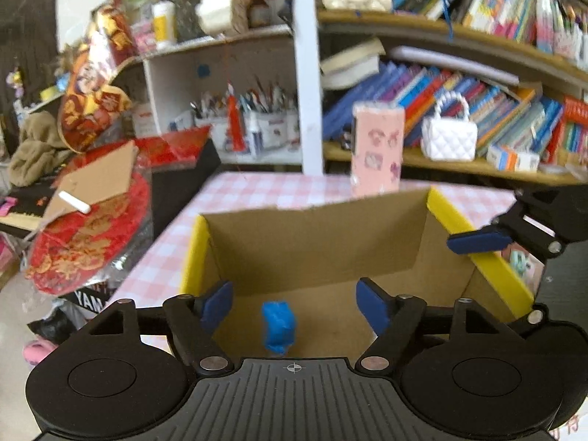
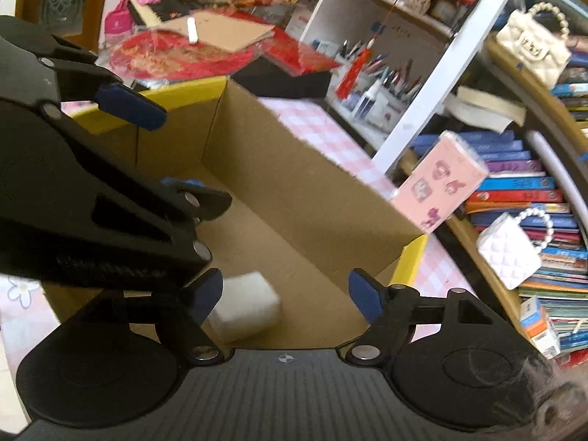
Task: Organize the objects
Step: 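Open left tool to drop candy while right tool releases sponge into box, then withdraw both tools from the box back toward the remaining toys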
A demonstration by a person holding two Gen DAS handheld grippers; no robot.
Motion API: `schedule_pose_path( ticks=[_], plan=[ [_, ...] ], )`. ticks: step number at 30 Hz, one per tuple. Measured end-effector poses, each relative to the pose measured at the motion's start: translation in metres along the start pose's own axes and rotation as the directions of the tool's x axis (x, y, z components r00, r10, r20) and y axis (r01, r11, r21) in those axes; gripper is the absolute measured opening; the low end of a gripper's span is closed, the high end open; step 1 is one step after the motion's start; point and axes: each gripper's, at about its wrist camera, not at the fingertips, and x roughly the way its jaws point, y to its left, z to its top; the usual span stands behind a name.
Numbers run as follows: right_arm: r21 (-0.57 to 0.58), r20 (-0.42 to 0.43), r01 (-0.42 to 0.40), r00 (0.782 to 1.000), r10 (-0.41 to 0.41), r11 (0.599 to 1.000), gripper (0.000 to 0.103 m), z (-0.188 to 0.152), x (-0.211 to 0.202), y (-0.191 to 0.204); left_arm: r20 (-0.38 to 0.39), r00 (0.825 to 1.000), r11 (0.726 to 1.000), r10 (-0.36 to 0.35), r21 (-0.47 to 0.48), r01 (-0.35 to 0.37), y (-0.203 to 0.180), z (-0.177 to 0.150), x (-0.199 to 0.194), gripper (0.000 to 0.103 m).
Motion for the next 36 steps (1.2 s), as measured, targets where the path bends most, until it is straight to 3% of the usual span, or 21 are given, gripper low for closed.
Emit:
schedule_pose_path(
  ticks=[7, 15, 23, 36],
  plan=[
    [0.094, 0.102, 0.067, 0.992, -0.076, 0.993, 0.074, 0.004, -0.04, 0.0, 0.089, 0.995, 0.997, 0.032, -0.078, -0.025, 0.018, 0.001, -0.042, 0.082],
    [0.294, 0.213, 0.125, 0.958, -0.192, 0.948, 0.075, -0.004, -0.094, 0.004, 0.135, 0.988, 0.991, 0.073, -0.124, -0.056, 0.036, -0.016, -0.089, 0.088],
    [0.497, 0.15, 0.143, 0.957, -0.247, 0.856, 0.076, -0.031, -0.124, 0.022, 0.104, 0.987, 0.984, 0.119, -0.143, -0.103, 0.048, -0.05, -0.123, 0.091],
    [0.581, 0.038, 0.157, 0.975, -0.22, 0.798, 0.076, -0.079, -0.154, 0.091, 0.025, 0.993, 0.985, 0.118, -0.126, -0.114, 0.049, -0.105, -0.158, 0.092]
  ],
)
